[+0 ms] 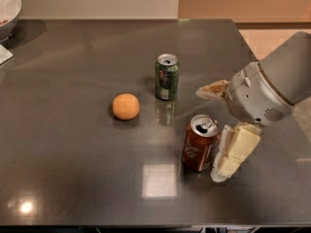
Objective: Move coke can near green can
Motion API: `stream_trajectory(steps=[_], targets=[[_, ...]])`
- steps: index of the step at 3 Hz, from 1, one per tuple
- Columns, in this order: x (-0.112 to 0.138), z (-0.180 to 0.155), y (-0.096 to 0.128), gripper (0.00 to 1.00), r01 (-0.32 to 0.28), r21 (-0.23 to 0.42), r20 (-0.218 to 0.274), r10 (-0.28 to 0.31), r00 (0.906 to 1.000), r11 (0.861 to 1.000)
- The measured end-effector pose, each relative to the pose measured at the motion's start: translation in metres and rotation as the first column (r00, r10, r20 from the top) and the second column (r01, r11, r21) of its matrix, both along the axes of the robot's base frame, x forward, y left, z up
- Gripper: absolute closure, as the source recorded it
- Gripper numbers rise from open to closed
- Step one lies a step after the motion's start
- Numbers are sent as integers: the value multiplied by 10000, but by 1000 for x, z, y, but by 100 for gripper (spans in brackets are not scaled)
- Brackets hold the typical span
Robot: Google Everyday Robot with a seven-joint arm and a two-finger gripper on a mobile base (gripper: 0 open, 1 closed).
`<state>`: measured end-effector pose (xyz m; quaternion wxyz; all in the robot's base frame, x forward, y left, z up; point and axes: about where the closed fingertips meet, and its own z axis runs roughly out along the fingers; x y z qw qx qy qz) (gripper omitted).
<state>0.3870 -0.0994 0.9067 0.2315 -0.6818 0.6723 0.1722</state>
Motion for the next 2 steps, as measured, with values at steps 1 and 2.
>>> stream_trajectory(steps=[1,2], targets=[[2,-6,4,17,-128,-27,-15,128,9999,9999],[4,-9,4,40,-228,-94,-37,227,9997,9997]])
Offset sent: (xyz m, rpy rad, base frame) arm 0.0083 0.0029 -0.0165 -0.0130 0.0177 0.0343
